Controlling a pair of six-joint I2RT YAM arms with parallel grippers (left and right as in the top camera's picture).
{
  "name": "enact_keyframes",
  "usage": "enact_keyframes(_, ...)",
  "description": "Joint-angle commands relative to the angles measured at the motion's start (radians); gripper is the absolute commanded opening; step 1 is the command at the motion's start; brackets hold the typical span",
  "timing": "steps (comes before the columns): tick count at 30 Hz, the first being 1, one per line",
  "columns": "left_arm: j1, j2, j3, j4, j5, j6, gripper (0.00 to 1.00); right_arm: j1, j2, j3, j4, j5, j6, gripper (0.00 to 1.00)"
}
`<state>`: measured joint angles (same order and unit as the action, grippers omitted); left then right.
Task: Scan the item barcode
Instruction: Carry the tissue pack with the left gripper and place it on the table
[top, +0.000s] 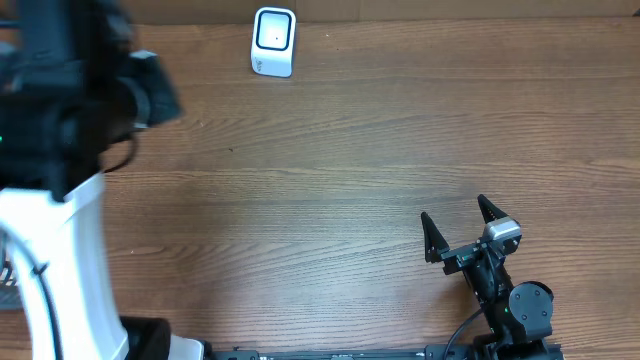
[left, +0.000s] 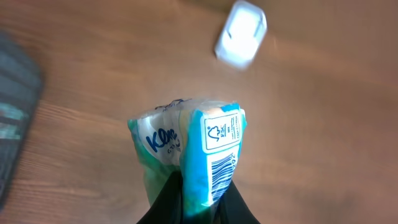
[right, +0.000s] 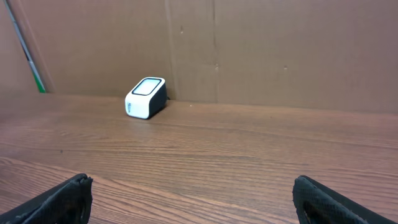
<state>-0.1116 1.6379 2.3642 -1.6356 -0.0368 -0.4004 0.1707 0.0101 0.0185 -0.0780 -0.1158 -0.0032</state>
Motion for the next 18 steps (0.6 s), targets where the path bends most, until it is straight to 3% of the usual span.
enact_keyframes(1, -0.162, 0.072, -0.145, -0.006, -0.002, 0.015, 0.04, -0.003, -0.007, -0.010, 0.005, 0.003, 0.002, 1.00)
enact_keyframes(7, -0.352, 0.107, -0.628, 0.302, -0.023, -0.072, 0.04, -0.003, -0.007, -0.010, 0.005, 0.003, 0.002, 1.00)
enact_keyframes(18, -0.398, 0.107, -1.051, 0.733, -0.019, -0.068, 0.04, -0.003, -0.007, -0.010, 0.005, 0.003, 0.002, 1.00)
